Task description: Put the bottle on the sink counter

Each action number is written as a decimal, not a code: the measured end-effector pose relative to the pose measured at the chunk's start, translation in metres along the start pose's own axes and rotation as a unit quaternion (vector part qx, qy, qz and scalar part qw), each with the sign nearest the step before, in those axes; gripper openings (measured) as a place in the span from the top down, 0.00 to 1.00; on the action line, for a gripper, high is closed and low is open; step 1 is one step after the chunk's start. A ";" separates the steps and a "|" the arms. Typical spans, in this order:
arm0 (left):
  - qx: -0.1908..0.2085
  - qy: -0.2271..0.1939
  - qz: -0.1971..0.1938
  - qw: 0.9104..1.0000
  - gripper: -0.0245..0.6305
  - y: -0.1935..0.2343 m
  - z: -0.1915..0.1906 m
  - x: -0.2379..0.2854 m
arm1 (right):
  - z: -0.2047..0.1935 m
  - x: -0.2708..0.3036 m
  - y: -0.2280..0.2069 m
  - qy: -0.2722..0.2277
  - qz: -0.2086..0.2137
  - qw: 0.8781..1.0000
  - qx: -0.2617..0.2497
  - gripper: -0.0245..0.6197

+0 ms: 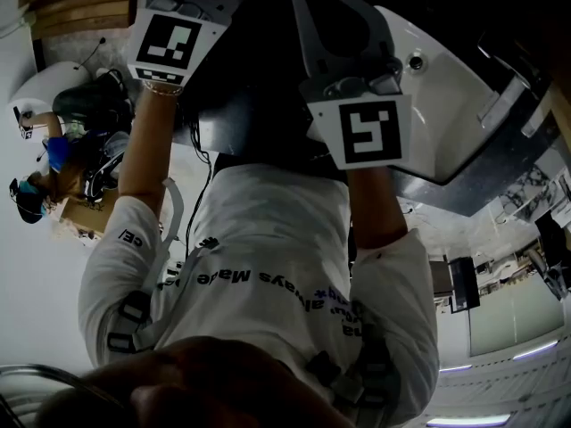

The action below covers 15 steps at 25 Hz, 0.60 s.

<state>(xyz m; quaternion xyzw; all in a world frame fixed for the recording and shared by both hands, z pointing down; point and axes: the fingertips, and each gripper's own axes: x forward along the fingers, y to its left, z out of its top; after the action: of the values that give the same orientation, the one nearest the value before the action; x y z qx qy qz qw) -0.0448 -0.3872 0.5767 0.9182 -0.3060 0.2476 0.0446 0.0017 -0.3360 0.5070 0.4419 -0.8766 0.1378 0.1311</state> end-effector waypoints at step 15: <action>-0.038 -0.127 0.032 0.991 0.44 -0.035 0.139 -0.115 | 0.106 -0.082 0.024 -0.071 -0.017 0.996 -0.050 0.95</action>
<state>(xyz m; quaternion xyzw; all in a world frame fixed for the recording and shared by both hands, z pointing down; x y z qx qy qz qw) -0.0439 -0.3293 0.4027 0.9295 -0.3480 0.1181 0.0323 0.0179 -0.2993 0.3772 0.4579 -0.8821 0.0597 0.0930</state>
